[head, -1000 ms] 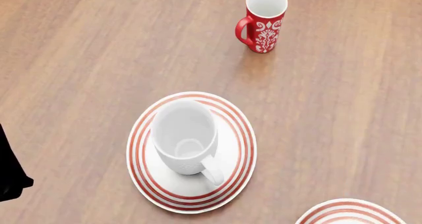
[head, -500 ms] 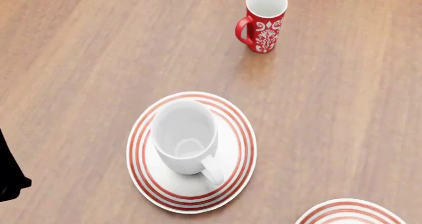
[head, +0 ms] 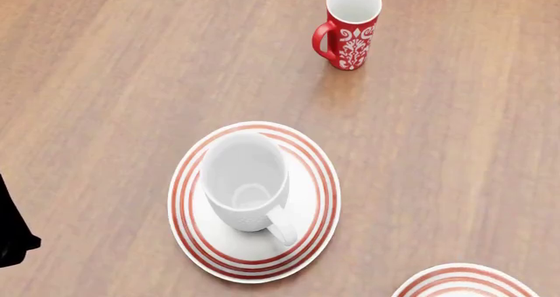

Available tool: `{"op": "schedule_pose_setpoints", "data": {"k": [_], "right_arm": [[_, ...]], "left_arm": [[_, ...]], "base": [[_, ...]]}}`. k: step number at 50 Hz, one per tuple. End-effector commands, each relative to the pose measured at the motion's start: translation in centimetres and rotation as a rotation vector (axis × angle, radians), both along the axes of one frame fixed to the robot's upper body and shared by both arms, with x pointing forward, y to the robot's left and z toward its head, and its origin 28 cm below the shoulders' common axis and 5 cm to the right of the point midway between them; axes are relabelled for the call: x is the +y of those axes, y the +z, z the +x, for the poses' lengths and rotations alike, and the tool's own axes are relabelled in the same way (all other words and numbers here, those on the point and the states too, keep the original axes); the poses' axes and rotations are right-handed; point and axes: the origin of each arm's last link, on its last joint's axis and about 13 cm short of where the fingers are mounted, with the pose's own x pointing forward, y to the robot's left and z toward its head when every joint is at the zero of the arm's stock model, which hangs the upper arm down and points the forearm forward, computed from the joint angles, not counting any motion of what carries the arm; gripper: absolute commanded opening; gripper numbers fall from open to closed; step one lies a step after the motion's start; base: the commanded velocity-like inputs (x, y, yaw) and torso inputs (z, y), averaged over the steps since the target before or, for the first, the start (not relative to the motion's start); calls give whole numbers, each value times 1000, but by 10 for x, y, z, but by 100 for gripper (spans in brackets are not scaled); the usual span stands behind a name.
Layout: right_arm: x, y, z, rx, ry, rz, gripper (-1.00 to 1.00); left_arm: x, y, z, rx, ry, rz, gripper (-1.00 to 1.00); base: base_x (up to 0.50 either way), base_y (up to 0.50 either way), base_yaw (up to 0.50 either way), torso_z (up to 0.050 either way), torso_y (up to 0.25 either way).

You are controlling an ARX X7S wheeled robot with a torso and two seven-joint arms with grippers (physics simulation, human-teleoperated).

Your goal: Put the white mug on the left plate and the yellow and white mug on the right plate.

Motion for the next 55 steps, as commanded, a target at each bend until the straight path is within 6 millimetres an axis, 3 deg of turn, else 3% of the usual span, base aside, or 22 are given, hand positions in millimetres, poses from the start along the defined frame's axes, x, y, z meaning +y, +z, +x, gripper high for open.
{"op": "schedule_pose_setpoints", "data": {"k": [1,16,17,38,55], "right_arm": [[0,-1,3,-6,3,6,-100],[0,0,2,-18,-2,2,-100],[1,0,2,-22,-1,-4,100],[2,7,-1,-100,11,-2,100],[6,48,-6,-337,40,-38,100]], "left_arm": [[0,0,0,0,0,-1,100],[-1,0,1,1,-1,0,100],[0,0,0,-1,-1,-1,100],[0,1,0,-4,2,-5,100],[0,1,2,-8,-2,-8,100]], "base": [[0,0,0,0,0],[0,0,0,0,0],[0,0,0,0,0],[0,0,0,0,0],[0,0,0,0,0]]}}
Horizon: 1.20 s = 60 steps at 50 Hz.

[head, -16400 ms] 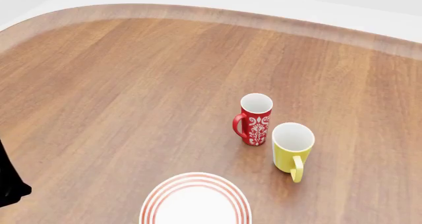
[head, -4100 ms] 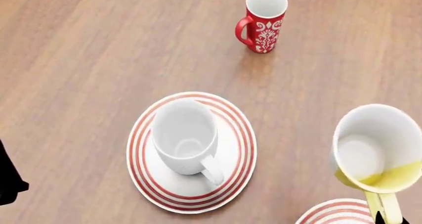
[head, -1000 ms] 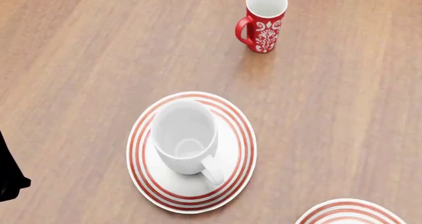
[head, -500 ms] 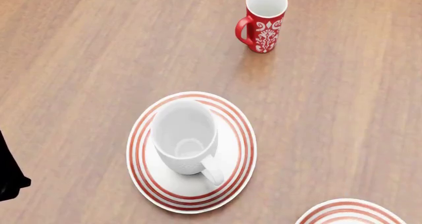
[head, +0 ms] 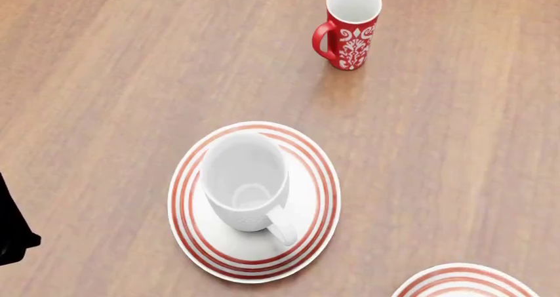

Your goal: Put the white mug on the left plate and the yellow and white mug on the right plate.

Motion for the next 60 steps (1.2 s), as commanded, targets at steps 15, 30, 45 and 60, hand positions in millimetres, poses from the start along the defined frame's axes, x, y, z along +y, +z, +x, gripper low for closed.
{"op": "schedule_pose_setpoints", "data": {"k": [15,30,45,60], "right_arm": [[-1,55,14,-186,5,-32,100],[6,78,65,-250,13,-6,100],[7,88,93,-262,7,14,100],[12,104,121,-287,-1,20,100]], "left_arm": [[-2,1,4,-13,-6,-1,100],[0,2,1,-17,-7,1,100],[0,4,-4,-25,-17,6,100],[-4,31,10,-54,-45,76,100]], "base": [[0,0,0,0,0],[0,0,0,0,0],[0,0,0,0,0],[0,0,0,0,0]]}}
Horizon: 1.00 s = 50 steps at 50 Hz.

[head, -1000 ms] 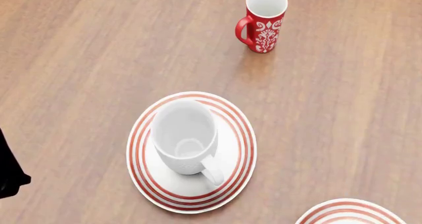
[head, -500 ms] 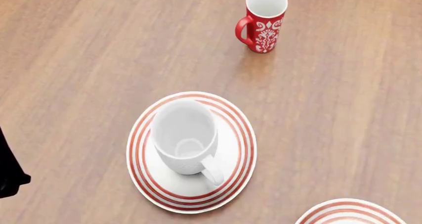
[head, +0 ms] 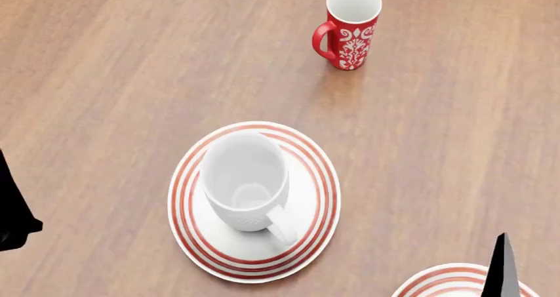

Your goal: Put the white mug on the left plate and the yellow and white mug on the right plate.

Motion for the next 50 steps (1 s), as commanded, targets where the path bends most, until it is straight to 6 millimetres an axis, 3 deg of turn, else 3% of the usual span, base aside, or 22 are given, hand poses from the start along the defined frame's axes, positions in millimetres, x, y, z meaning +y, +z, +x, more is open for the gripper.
{"op": "schedule_pose_setpoints", "data": {"k": [1,22,34,50], "right_arm": [[2,13,17,-19,-7,4,100],[14,75,1,-135,2,-48,100],[21,91,-9,-184,29,-60,100],[29,117,-25,-242,59,-98,100]], "left_arm": [[-3,17,7,-25,-19,40,100],[-5,73,12,-154,-35,81,100],[-6,95,-5,-223,-47,85,100],[-7,113,-12,-272,-56,83,100]], "base": [[0,0,0,0,0],[0,0,0,0,0],[0,0,0,0,0],[0,0,0,0,0]]}}
